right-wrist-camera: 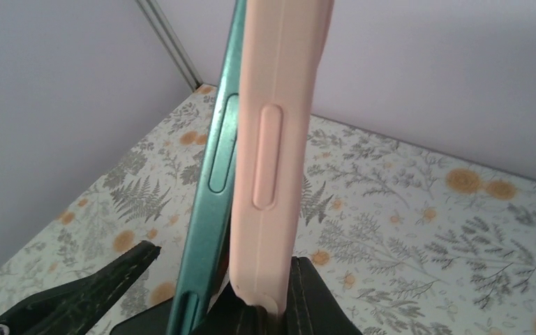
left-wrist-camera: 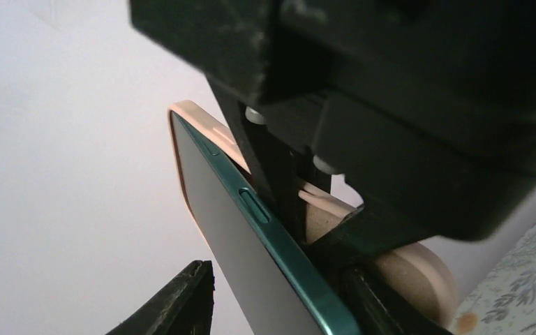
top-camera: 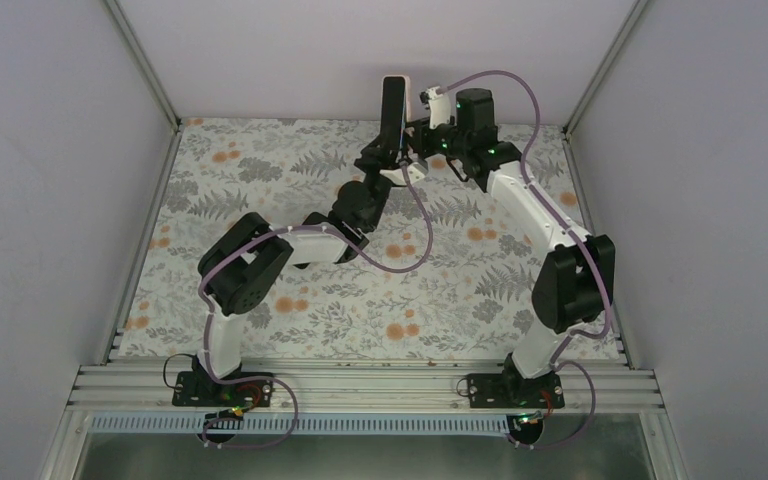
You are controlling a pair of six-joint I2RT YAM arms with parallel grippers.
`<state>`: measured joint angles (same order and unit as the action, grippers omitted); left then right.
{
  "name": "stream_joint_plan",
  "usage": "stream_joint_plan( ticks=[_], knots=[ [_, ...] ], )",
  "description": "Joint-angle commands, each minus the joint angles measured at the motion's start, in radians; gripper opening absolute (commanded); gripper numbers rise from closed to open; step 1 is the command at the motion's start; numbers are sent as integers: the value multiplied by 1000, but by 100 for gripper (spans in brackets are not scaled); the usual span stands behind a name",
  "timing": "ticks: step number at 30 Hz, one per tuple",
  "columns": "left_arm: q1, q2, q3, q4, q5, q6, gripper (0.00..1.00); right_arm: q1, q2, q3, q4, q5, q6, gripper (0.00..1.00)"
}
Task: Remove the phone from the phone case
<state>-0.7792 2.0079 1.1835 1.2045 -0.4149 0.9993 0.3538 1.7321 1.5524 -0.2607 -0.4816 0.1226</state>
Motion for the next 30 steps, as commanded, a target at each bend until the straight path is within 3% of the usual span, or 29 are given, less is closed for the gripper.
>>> stream_joint_plan(
  ticks=[1, 4, 7, 10, 17, 21, 26, 30],
  knots=[
    [83, -6, 90, 64, -82, -2, 45, 103, -62, -36, -164, -146, -55, 3],
    [83, -20, 80, 61, -68, -4, 41, 104, -62, -34, -178, -135, -69, 3],
    [86, -50, 58, 33, -43, -16, 27, 98, -62, -36, -188, -105, -89, 3],
    [87, -71, 45, 13, -35, -11, 4, 76, -62, -35, -189, -112, -91, 3],
    [88, -116, -11, 35, -22, 3, 2, 56, -95, -26, -206, -81, -108, 3],
    [87, -179, -50, 13, -24, 5, 2, 20, -78, -13, -216, 15, -138, 3],
    [89, -325, -159, -48, 10, 23, 2, -153, -1, -14, -211, 69, -160, 3],
    [90, -491, -246, -222, 70, 30, 2, -328, 57, -4, -208, 43, -195, 3]
  ],
)
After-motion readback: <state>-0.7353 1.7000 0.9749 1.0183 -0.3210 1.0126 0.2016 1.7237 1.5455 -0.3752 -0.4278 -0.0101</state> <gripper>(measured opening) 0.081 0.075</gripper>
